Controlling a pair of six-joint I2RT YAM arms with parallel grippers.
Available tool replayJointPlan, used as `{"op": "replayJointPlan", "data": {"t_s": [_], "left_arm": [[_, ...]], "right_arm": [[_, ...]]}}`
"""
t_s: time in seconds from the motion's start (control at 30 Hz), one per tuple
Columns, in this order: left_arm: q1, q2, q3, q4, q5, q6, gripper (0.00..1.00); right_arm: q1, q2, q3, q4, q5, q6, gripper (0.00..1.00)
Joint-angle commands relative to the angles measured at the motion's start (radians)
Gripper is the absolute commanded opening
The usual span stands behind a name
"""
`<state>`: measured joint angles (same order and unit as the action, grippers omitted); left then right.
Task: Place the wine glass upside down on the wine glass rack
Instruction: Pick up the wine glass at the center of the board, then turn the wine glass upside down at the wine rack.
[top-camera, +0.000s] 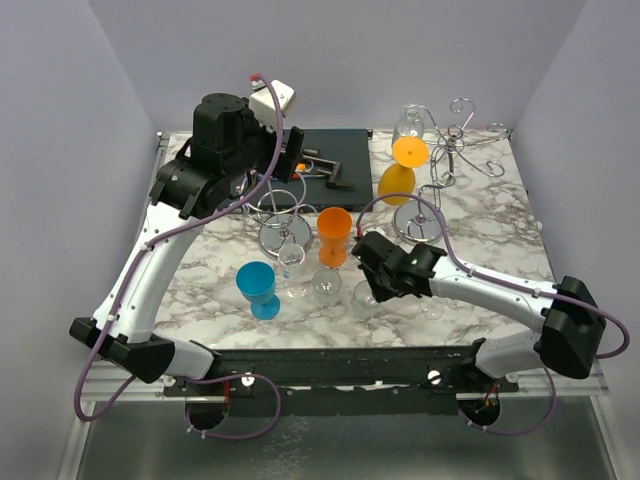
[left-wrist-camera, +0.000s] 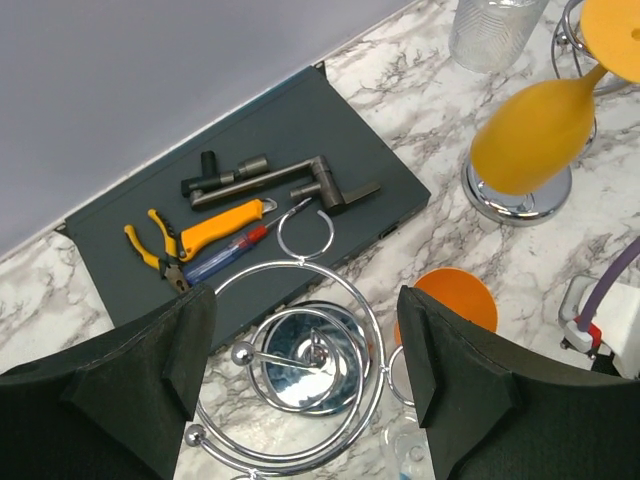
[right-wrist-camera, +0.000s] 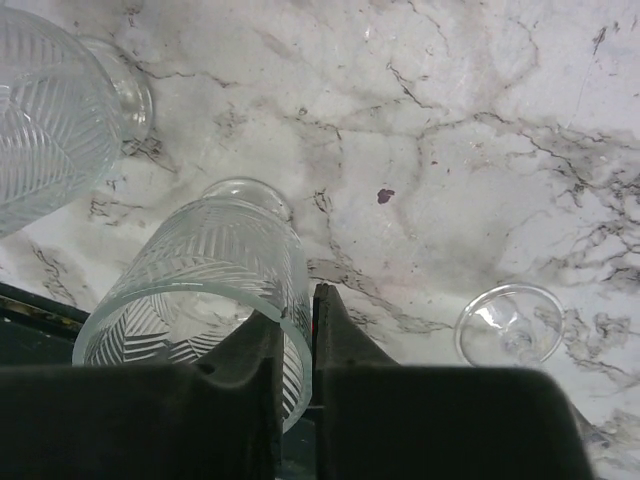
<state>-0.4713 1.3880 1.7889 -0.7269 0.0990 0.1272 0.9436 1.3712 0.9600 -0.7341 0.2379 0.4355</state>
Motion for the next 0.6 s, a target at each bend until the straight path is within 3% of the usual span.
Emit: {"op": "replayJointPlan", "data": {"t_s": [0.0, 0.3, 0.57], "left_arm": [[0.004, -0.042, -0.028, -0.020, 0.059, -0.051, 0.80], [0.002, -0.052, -0.028, -0.022, 0.164, -0.121, 0.82], [0.002, -0.062, -0.006, -0.022, 0.283, -0.181, 0.82]], "right_arm": [[0.006, -0.023, 0.050, -0.014, 0.080, -0.012, 0.02], [0.005, -0.107, 0.429, -0.187, 0.215, -0.109, 0.01], [0.005, -0.137, 0.686, -0.071, 0.244, -0.239, 0.01]]}}
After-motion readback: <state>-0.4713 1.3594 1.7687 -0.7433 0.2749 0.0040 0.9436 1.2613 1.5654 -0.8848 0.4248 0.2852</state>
